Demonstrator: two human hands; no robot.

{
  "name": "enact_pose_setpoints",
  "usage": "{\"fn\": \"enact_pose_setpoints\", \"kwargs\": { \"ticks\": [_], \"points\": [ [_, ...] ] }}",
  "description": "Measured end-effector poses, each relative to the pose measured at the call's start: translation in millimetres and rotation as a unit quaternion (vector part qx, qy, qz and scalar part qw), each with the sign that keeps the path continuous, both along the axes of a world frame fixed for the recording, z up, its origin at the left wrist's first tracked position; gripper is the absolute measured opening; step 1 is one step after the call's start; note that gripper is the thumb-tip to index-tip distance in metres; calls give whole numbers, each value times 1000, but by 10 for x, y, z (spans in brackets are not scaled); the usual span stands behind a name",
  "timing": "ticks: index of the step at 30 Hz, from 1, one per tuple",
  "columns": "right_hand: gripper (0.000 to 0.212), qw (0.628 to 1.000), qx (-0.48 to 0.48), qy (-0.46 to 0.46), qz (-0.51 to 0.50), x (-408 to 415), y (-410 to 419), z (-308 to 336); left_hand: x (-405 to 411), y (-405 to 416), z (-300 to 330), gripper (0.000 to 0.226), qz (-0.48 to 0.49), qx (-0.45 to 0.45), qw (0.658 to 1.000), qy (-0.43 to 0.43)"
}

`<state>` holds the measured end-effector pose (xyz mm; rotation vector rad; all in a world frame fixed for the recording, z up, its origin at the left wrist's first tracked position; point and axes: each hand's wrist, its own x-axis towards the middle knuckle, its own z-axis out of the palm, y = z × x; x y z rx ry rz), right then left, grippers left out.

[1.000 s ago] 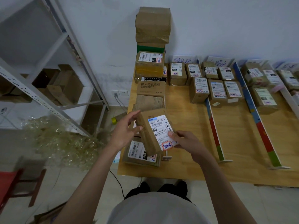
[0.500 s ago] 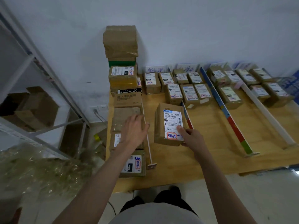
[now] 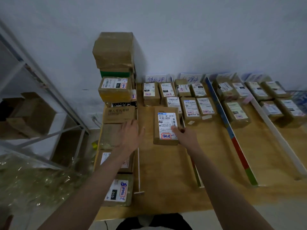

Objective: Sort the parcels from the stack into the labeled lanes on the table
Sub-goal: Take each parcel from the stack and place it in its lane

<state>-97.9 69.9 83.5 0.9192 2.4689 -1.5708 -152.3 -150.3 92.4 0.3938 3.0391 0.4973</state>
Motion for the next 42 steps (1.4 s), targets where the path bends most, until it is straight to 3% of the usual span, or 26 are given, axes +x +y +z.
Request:
{"fn": "enact_pose_setpoints", "kwargs": {
  "ticks": [7,15,28,31,34,38,42],
  "points": [
    [52,996,46,-33,64,-1029,93,-323,-561,160,-3,38,48,6,999,-14],
    [38,995,28,-75,67,-1835,-140,-789,-1009,151,-172,28,74,28,997,-17],
    [49,985,26,-172,19,-2088,-277,-1215,-1236,-39,-392,36,85,33,996,-19],
    [51,989,104,-84,63,-1840,-353,-1152,-1233,-38,-388,35,86,42,995,-14],
    [62,952,247,5,182,-1507,-483,-1141,-1215,-63,-394,36,80,45,996,-7],
    [71,894,332,-29,299,-1275,-548,-1244,-1153,-127,-400,38,80,34,996,-7],
    [70,886,346,-47,305,-1493,-431,-1182,-1085,-257,-374,39,81,15,997,11]
  ]
}}
